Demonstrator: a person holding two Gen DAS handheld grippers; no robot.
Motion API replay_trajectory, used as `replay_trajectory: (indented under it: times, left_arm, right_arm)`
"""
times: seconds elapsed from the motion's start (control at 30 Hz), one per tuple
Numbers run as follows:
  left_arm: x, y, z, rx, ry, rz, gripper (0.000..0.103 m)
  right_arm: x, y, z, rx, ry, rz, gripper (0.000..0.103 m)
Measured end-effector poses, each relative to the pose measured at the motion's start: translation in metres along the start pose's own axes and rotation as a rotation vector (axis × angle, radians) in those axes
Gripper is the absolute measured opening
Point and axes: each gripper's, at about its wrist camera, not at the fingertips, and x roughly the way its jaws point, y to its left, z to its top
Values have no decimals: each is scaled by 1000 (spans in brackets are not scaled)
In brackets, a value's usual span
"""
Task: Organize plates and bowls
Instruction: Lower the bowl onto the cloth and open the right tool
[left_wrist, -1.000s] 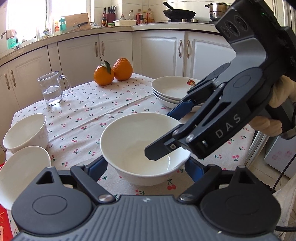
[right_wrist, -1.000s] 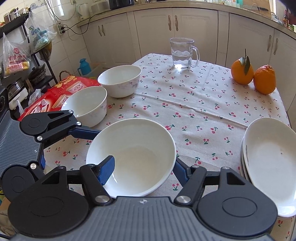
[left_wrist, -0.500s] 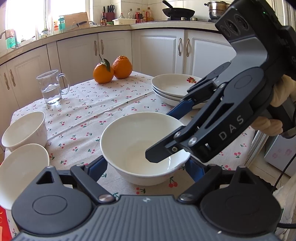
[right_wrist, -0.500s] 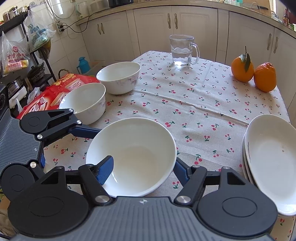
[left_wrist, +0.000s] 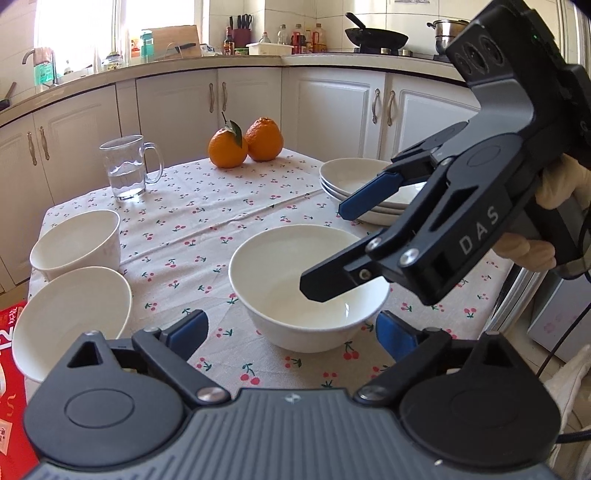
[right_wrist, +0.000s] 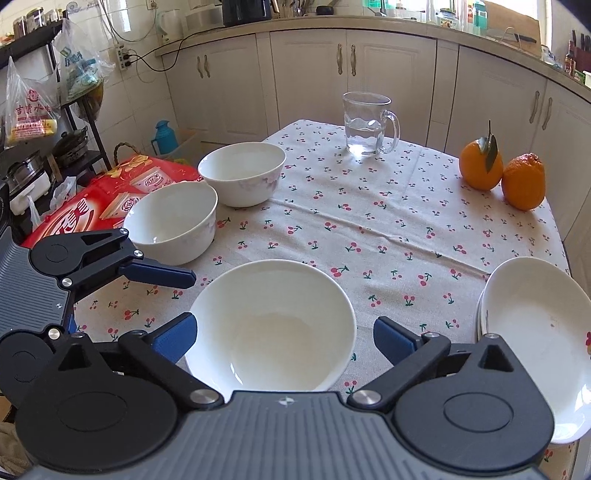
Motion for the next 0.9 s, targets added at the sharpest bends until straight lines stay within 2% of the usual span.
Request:
replay_trajectory:
  times: [0.2, 0.4, 0.77, 0.9]
  left_arm:
    - [-18, 7, -5, -61, -25, 57, 97]
    - [-30, 23, -15, -118, -19, 177, 98]
    - [-42, 45, -31, -235, -8, 377, 98]
    - [-46, 54, -36, -277, -15, 416, 98]
  right_arm:
    - [-3, 9, 7, -26, -20, -9, 103]
    - [-2, 20, 13, -55, -27, -4, 103]
    - [11, 47, 30, -147, -7, 51, 103]
    - [17, 55, 41, -162, 0, 90, 103]
